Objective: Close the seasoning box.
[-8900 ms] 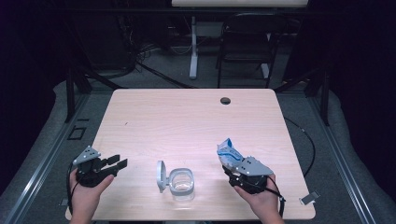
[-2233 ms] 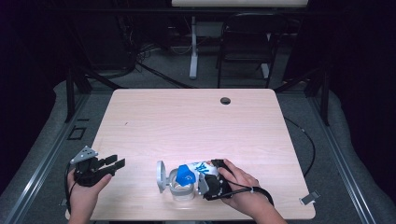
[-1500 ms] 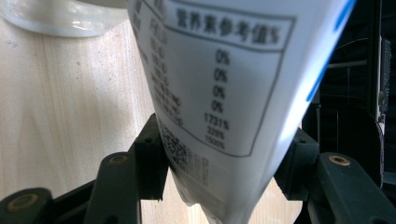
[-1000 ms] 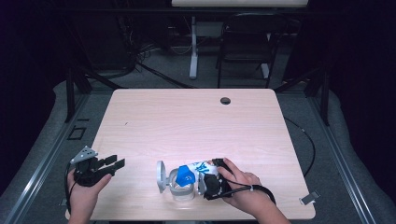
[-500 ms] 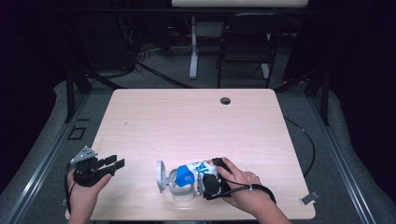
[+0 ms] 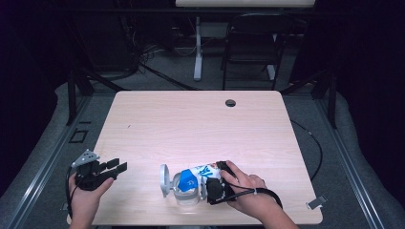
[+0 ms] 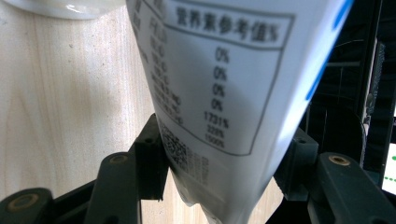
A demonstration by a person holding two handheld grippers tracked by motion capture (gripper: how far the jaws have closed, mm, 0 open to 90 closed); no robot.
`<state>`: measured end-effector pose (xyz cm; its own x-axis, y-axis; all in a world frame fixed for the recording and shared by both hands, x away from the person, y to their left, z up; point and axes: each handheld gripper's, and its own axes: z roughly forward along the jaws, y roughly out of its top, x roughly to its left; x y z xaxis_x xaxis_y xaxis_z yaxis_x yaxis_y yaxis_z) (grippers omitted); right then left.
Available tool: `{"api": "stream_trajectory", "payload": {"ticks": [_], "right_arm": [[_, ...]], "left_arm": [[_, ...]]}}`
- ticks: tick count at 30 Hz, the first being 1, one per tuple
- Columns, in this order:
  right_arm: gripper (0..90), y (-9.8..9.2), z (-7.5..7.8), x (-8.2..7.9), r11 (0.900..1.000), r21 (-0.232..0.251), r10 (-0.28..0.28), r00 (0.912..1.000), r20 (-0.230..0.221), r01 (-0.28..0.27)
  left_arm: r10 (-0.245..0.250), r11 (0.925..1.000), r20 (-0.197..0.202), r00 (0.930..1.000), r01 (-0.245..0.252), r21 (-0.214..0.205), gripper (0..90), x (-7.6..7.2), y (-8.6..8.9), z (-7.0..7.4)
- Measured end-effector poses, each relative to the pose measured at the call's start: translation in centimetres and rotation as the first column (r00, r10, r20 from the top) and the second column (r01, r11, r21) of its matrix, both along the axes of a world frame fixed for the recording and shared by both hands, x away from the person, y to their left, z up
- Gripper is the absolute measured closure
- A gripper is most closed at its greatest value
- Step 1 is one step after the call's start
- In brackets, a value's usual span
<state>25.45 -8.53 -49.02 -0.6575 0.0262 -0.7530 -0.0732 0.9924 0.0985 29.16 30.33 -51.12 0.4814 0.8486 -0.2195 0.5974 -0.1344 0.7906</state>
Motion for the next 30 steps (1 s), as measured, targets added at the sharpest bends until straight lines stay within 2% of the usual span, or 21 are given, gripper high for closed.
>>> {"api": "stream_trajectory", "payload": {"ticks": [8,21,25,26,30], "right_arm": [[45.8,0.0,-0.08,0.03,1.0,-0.004,0.005,1.0,0.002,-0.005],[45.9,0.1,-0.04,-0.09,0.9983,-0.057,0.006,0.9995,0.03,-0.005],[45.9,0.12,-0.08,-0.06,0.9979,-0.061,0.023,0.9989,0.04,-0.021],[46.0,0.17,0.04,-0.09,0.9969,-0.076,0.023,0.9987,0.046,-0.02],[46.0,0.17,0.0,-0.08,0.9968,-0.076,0.028,0.9986,0.046,-0.024]], "left_arm": [[0.0,1.0,0.001,1.0,0.0,0.0,56.6,0.0,0.01,0.01],[0.002,1.0,0.001,1.0,-0.002,0.0,56.6,0.01,0.03,-0.01],[0.003,1.0,0.0,1.0,-0.003,0.0,56.6,0.01,0.05,-0.02],[0.003,1.0,0.0,1.0,-0.003,0.0,56.6,0.02,0.06,-0.04],[0.005,1.0,0.0,1.0,-0.005,-0.001,56.6,0.02,0.09,-0.05]]}}
